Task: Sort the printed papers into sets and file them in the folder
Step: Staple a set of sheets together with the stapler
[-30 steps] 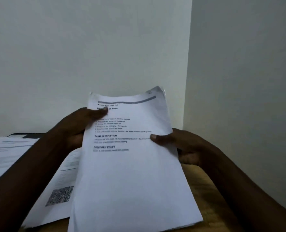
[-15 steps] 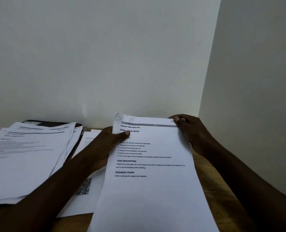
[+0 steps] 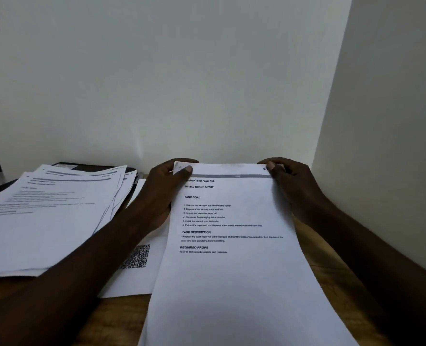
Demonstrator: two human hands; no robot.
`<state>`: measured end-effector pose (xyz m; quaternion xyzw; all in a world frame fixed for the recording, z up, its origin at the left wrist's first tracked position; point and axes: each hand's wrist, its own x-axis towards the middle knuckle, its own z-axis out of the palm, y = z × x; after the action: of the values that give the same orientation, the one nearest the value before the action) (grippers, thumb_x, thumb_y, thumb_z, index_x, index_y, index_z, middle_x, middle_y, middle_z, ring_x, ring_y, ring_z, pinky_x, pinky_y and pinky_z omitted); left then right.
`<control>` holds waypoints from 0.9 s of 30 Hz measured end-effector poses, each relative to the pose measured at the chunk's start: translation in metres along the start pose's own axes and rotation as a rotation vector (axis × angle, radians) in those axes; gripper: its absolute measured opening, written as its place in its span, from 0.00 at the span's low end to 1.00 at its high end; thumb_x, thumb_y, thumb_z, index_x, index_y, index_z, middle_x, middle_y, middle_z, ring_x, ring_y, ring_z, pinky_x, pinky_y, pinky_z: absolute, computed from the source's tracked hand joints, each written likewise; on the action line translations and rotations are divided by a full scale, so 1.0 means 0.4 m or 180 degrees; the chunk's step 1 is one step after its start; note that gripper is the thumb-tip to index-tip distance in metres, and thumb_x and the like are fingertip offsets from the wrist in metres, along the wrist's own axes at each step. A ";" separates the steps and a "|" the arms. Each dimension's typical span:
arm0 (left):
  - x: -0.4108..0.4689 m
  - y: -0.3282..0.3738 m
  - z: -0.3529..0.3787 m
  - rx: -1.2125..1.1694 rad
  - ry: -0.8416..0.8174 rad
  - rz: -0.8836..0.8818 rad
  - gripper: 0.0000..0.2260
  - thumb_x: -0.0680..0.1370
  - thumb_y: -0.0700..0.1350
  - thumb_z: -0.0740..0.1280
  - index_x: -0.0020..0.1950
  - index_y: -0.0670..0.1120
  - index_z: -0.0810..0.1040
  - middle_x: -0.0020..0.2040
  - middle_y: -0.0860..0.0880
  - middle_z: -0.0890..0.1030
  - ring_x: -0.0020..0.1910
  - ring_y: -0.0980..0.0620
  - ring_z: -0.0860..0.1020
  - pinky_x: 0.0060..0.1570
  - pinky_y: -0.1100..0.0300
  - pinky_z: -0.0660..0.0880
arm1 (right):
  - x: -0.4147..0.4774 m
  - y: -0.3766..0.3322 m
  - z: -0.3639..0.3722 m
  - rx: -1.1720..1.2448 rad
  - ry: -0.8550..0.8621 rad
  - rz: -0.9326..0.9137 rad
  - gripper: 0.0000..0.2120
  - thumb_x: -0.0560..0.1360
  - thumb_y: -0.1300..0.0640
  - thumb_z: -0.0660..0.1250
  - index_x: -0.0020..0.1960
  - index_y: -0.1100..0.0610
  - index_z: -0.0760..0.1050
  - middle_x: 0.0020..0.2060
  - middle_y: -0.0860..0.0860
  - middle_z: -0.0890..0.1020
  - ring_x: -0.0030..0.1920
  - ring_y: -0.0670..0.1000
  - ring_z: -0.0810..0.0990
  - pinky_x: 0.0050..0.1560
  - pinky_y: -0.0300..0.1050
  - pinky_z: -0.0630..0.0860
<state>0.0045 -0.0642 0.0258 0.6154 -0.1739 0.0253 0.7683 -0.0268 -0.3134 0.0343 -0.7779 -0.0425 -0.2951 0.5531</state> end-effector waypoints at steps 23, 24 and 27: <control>-0.010 -0.033 -0.023 -0.0098 0.0470 -0.0236 0.06 0.80 0.36 0.64 0.47 0.42 0.80 0.37 0.45 0.83 0.33 0.52 0.82 0.34 0.57 0.81 | -0.029 0.003 -0.020 -0.0053 0.0307 0.0652 0.08 0.66 0.61 0.77 0.40 0.52 0.80 0.35 0.52 0.83 0.44 0.55 0.83 0.53 0.59 0.80; -0.010 -0.034 -0.021 -0.0061 0.0505 -0.0203 0.06 0.80 0.36 0.64 0.46 0.42 0.80 0.38 0.45 0.83 0.33 0.52 0.82 0.35 0.57 0.82 | -0.029 0.000 -0.019 -0.0179 0.0409 0.0611 0.09 0.65 0.60 0.77 0.40 0.50 0.80 0.34 0.51 0.83 0.43 0.55 0.84 0.52 0.56 0.80; -0.010 -0.034 -0.016 0.0009 0.0629 -0.0120 0.07 0.79 0.36 0.65 0.45 0.43 0.81 0.39 0.44 0.83 0.34 0.50 0.82 0.40 0.56 0.81 | -0.036 -0.012 -0.012 -0.0485 0.0574 0.0396 0.10 0.67 0.60 0.76 0.44 0.48 0.79 0.33 0.49 0.83 0.41 0.50 0.83 0.45 0.44 0.77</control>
<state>0.0056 -0.0607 0.0109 0.6142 -0.0856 0.0717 0.7812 -0.0427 -0.3122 0.0320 -0.7891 0.0782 -0.3314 0.5112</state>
